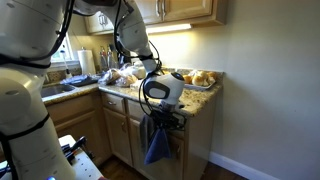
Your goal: Remove the towel from the countertop and hang it on the right hook on the drawer
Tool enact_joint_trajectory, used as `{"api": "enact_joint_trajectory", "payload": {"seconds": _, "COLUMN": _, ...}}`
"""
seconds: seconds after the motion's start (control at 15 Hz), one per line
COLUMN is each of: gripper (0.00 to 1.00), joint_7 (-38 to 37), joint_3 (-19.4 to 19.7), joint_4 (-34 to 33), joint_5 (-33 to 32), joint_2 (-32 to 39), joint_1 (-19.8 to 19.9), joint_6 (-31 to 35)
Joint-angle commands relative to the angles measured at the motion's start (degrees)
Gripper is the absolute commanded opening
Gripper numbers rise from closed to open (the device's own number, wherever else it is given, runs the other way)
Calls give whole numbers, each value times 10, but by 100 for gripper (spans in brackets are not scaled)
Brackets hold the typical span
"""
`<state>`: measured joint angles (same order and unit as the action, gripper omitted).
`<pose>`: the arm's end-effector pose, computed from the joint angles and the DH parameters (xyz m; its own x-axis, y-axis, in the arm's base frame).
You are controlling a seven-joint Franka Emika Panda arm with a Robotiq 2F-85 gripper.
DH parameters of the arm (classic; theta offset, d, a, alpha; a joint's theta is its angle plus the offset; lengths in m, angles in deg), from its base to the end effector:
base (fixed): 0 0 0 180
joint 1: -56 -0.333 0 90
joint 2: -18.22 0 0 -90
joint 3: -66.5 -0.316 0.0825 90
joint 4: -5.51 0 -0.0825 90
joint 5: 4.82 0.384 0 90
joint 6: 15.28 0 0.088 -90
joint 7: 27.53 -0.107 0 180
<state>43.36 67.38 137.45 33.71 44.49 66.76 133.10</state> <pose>0.4849 -0.1125 0.1320 0.9097 0.3923 0.1363 0.4153 -0.8599 -0.2969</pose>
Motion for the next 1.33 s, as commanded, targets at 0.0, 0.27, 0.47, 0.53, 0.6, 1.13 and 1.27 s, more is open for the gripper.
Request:
{"api": "enact_joint_trajectory", "payload": {"seconds": 0.0, "gripper": 9, "joint_7": -9, "joint_3": -20, "joint_4": -5, "joint_5": -26, "joint_2": 14, "joint_1": 15, "joint_6": 24}}
{"api": "enact_joint_trajectory", "payload": {"seconds": 0.27, "gripper": 9, "joint_7": -14, "joint_3": -29, "joint_4": -4, "joint_5": -46, "joint_2": 16, "joint_1": 16, "joint_6": 31}}
{"api": "enact_joint_trajectory", "payload": {"seconds": 0.47, "gripper": 9, "joint_7": -20, "joint_3": -38, "joint_4": 2, "joint_5": -59, "joint_2": 8, "joint_1": 15, "joint_6": 36}}
{"api": "enact_joint_trajectory", "payload": {"seconds": 0.53, "gripper": 9, "joint_7": -30, "joint_3": -38, "joint_4": 6, "joint_5": -68, "joint_2": 3, "joint_1": 10, "joint_6": 36}}
{"api": "enact_joint_trajectory", "payload": {"seconds": 0.6, "gripper": 9, "joint_7": -44, "joint_3": -38, "joint_4": 9, "joint_5": -80, "joint_2": -1, "joint_1": 6, "joint_6": 35}}
{"api": "enact_joint_trajectory", "payload": {"seconds": 1.13, "gripper": 9, "joint_7": -164, "joint_3": -36, "joint_4": 49, "joint_5": -197, "joint_2": -49, "joint_1": -12, "joint_6": 31}}
{"api": "enact_joint_trajectory", "payload": {"seconds": 1.27, "gripper": 9, "joint_7": -189, "joint_3": -38, "joint_4": 62, "joint_5": -217, "joint_2": -68, "joint_1": -14, "joint_6": 35}}
